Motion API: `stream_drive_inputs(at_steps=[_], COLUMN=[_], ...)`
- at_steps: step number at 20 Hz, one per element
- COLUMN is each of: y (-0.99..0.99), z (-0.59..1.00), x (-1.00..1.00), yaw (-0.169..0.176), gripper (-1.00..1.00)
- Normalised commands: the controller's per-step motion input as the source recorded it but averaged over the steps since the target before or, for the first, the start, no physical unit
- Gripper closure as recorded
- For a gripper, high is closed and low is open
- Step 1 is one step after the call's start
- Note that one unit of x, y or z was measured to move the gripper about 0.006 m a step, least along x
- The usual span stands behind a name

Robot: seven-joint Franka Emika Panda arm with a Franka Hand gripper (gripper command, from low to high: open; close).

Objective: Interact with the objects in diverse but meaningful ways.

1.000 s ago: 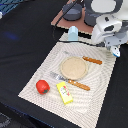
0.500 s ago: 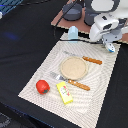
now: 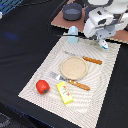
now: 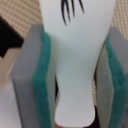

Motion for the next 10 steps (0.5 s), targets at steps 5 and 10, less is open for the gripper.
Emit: stream_drive_inputs(at_steps=[5, 10], y=[-0.37, -0.42], z=[-0.15, -0.11], x=[-0.88, -0.56], yaw=[0.0, 0.0], gripper=[1.0, 1.0])
